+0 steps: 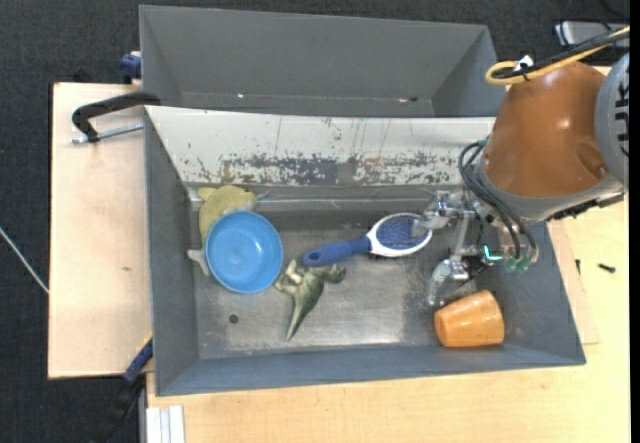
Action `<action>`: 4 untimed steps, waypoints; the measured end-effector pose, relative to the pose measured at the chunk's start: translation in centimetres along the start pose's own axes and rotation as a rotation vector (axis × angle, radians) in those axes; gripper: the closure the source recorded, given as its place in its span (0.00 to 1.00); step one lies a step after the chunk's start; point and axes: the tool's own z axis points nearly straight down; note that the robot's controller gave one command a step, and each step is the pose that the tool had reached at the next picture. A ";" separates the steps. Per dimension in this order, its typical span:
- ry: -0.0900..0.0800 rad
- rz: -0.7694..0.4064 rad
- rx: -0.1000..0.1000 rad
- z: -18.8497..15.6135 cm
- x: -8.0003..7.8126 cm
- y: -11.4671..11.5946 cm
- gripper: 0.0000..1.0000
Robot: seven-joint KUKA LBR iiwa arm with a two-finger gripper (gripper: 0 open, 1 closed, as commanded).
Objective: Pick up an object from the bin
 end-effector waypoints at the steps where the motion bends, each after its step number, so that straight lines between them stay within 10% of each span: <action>1: -0.047 -0.224 0.006 8.3 -6.1 2.4 0.00; 2: -0.021 -0.390 0.003 10.7 -9.1 11.2 0.00; 3: -0.024 -0.385 0.001 10.5 -9.2 11.2 1.00; 4: -0.020 -0.411 0.003 -2.6 -8.2 9.8 1.00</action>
Offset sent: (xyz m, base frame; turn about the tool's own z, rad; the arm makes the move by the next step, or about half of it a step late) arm 0.0577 0.0278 -0.1114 -0.2424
